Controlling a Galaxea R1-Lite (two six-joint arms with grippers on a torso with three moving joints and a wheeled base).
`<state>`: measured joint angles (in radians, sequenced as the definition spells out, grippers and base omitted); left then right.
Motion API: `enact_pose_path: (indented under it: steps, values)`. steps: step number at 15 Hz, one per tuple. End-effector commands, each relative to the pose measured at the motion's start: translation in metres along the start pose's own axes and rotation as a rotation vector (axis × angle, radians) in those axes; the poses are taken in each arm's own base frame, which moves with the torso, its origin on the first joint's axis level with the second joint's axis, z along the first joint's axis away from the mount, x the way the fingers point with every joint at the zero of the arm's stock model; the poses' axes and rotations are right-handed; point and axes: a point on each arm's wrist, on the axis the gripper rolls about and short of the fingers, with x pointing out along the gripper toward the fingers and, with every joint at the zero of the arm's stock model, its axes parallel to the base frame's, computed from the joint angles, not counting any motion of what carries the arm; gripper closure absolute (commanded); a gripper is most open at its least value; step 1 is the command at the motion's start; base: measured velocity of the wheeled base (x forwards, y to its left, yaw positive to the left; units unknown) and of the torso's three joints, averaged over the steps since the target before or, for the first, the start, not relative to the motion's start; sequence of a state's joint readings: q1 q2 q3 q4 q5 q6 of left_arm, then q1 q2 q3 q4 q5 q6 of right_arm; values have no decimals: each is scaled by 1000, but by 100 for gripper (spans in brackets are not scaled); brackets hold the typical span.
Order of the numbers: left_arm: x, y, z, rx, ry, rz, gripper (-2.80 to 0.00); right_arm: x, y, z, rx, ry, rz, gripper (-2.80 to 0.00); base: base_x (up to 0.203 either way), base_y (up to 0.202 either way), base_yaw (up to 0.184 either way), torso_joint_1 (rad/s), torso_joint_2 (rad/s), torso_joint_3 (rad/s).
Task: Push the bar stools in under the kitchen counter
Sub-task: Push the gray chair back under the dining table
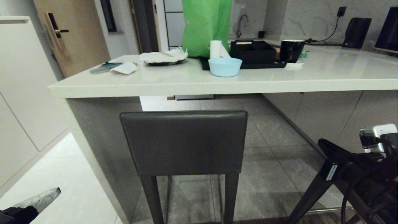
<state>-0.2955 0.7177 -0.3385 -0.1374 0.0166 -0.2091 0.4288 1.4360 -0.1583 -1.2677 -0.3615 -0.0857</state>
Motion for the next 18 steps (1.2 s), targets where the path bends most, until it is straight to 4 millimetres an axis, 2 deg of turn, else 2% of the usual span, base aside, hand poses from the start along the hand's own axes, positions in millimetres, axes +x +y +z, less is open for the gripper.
enact_pose_path:
  steps: [1, 5, 8, 10, 13, 15, 16, 18]
  values:
    - [-1, 0, 3, -3, -16, 3, 0, 0, -1, 3, 3, -16, -8, 0, -197, 0, -1, 2, 7, -2]
    - [-14, -2, 14, -9, -88, -6, 0, -5, -14, 18, -10, -86, -69, 0, -162, 0, -3, 1, 2, 4]
    - [-43, -3, 27, -15, -147, 37, 0, -28, -31, 38, -21, -163, -134, 0, 0, 0, 0, 0, 0, 0]
    - [-66, -4, 28, -10, -221, 72, 0, -57, -46, 55, -16, -207, -186, 0, 0, 0, 0, 0, 0, 0]
    - [-96, -7, 23, 43, -286, 132, 0, -115, -66, 68, -20, -250, -294, 0, 0, 0, 0, 0, 0, 0]
    - [-112, -9, 13, 115, -328, 183, 0, -154, -71, 68, -37, -274, -369, 0, 0, 0, 0, 0, 0, 0]
    - [-113, -8, 10, 161, -330, 265, 0, -173, -71, 66, -47, -274, -386, 0, 0, 0, 0, 0, 0, 0]
    - [-114, -5, 10, 145, -344, 405, 0, -207, -68, 58, -67, -248, -379, 0, 0, 0, 0, 0, 0, 0]
